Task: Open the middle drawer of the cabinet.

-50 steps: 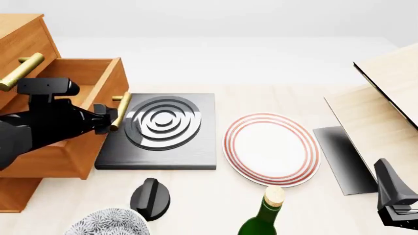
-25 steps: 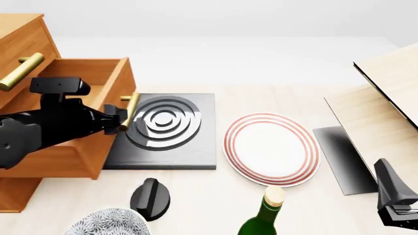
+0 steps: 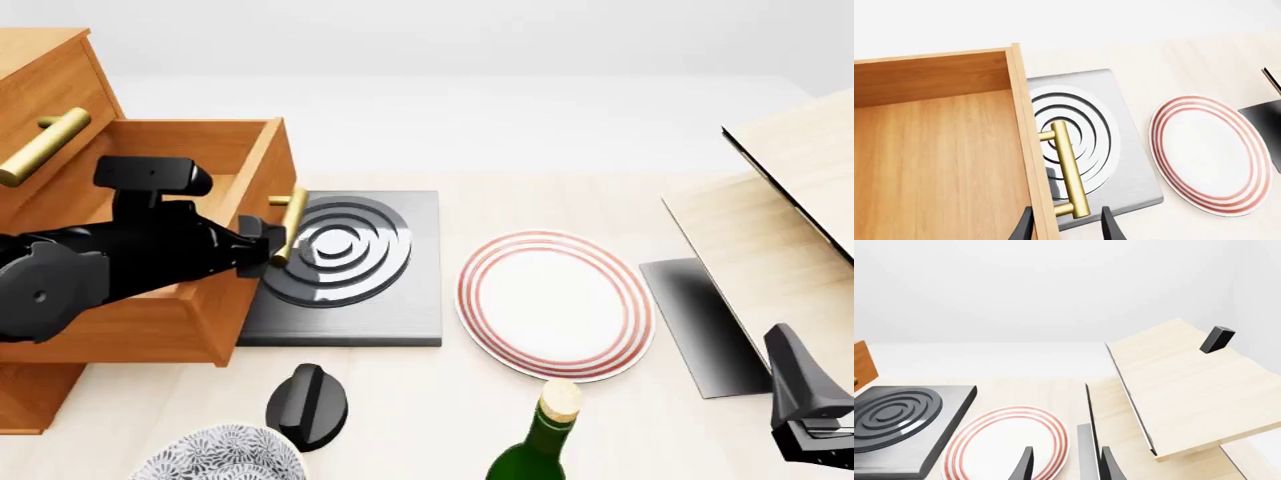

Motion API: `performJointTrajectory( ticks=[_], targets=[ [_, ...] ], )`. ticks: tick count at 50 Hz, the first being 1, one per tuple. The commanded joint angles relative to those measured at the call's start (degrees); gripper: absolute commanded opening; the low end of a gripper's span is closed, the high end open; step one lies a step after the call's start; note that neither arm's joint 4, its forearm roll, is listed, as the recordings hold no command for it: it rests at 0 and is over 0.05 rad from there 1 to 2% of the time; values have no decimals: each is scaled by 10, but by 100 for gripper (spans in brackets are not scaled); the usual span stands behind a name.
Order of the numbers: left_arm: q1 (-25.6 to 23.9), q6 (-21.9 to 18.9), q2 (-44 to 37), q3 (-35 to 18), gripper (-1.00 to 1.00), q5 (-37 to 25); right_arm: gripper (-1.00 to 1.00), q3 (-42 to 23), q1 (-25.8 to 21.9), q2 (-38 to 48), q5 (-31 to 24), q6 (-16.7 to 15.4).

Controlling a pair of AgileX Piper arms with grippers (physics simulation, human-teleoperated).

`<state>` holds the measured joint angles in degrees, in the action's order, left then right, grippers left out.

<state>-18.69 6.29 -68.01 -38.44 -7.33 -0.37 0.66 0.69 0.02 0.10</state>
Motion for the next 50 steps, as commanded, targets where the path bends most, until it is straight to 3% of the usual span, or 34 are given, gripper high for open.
performJointTrajectory(
  ticks=[1, 16, 50],
  targets=[
    [-24, -5, -13, 20, 100, -5, 100, 1, -2, 0, 1, -1],
    [-44, -1, -8, 19, 100, -5, 100, 1, -2, 0, 1, -1],
    [-16, -38, 61, 13, 100, -47, 100, 1, -2, 0, 1, -1]
  ],
)
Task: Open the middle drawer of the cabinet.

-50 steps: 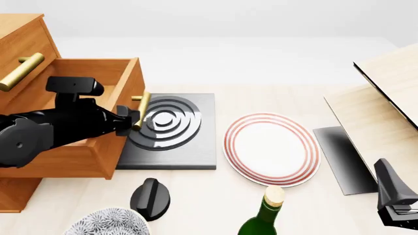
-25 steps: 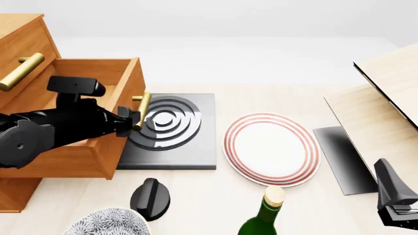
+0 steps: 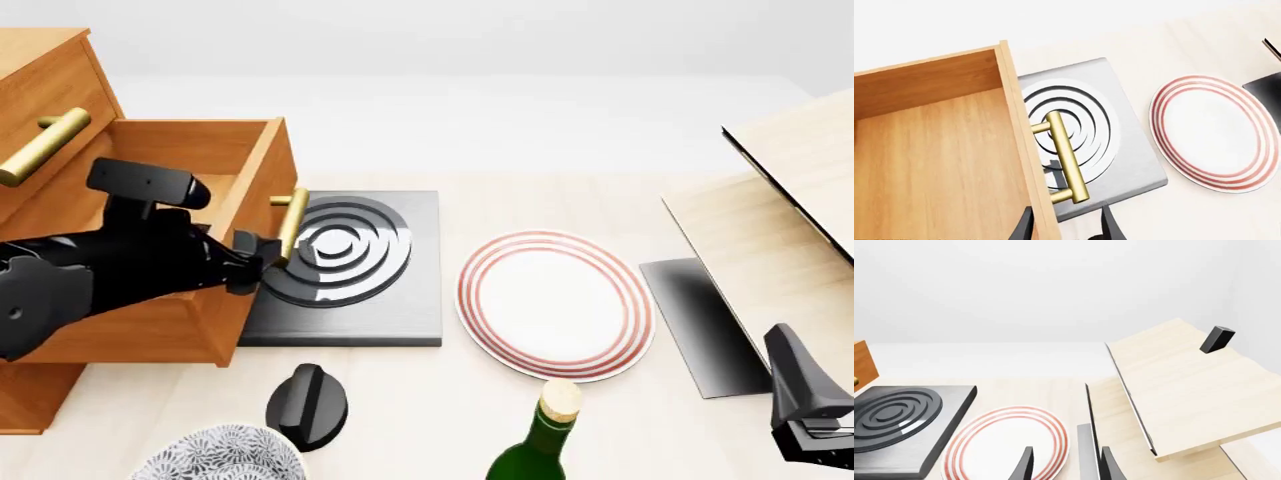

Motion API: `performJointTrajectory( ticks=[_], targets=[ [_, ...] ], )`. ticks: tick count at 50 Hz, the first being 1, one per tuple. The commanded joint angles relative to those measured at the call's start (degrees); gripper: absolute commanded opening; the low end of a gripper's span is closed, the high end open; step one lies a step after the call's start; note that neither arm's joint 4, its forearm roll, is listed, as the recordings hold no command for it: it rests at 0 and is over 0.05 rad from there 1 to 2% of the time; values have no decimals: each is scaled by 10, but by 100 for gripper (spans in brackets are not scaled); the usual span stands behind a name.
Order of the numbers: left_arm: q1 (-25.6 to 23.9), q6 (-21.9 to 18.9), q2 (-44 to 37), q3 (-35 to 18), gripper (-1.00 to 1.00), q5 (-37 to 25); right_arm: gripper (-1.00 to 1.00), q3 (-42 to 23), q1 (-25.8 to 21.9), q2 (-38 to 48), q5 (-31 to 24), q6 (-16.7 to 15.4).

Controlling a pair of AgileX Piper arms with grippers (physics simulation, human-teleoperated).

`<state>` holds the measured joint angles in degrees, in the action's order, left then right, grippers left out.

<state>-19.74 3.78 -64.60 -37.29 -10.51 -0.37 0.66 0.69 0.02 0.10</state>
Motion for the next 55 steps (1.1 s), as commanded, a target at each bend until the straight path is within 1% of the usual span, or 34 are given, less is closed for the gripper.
performJointTrajectory(
  ticks=[1, 32, 47, 55],
  targets=[
    [-5, -14, 29, 1, 100, -16, 100, 1, -2, 0, 1, 0],
    [-5, -23, 77, -12, 100, -48, 100, 1, -2, 0, 1, -1],
    [-1, -30, 117, -12, 100, -65, 100, 1, -2, 0, 1, -1],
    [1, -22, 149, -12, 100, -80, 100, 1, -2, 0, 1, -1]
  ],
)
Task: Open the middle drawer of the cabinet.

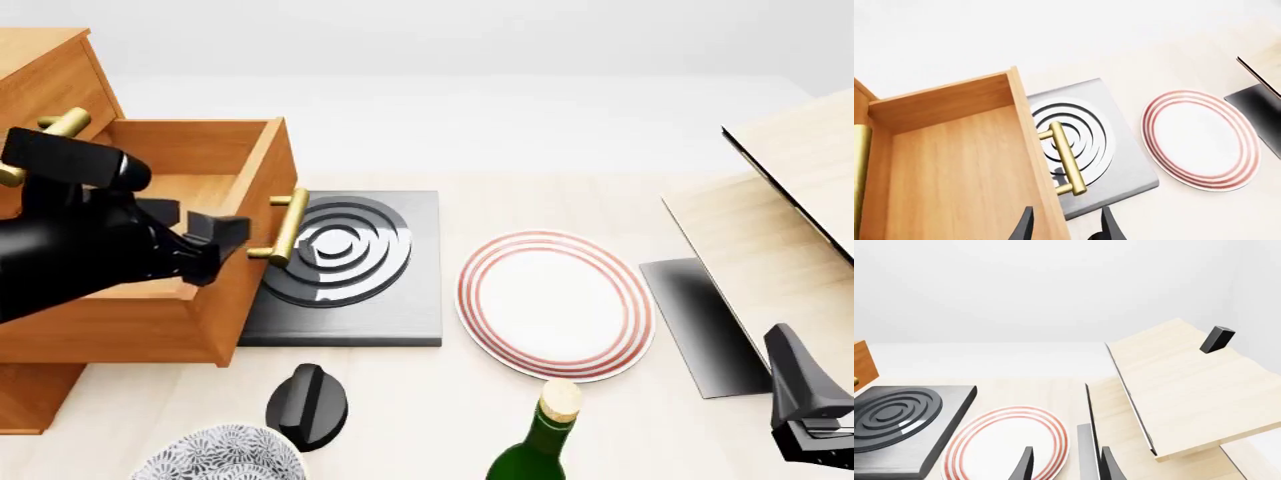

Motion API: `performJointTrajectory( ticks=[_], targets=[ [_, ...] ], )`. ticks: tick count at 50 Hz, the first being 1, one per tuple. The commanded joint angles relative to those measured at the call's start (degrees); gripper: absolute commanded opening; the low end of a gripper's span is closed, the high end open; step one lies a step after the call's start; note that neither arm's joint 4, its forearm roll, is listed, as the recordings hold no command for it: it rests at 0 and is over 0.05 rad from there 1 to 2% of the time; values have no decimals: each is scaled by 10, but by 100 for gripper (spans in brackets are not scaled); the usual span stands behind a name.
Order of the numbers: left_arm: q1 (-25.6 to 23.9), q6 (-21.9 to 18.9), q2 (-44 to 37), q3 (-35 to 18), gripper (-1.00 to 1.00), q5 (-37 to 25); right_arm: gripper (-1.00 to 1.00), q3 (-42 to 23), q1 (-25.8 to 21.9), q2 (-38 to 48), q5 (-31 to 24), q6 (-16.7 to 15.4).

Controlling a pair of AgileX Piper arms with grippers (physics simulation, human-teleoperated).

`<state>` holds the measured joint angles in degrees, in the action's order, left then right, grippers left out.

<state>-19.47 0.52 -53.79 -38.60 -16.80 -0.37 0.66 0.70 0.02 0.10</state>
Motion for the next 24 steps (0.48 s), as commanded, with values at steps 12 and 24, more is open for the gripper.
performJointTrajectory(
  ticks=[12, 24],
  targets=[
    [-2, 12, 92, 1, 100, -45, 100, 1, -2, 0, 1, -1],
    [-4, 5, 122, 7, 100, -52, 100, 1, -2, 0, 1, -1]
  ],
)
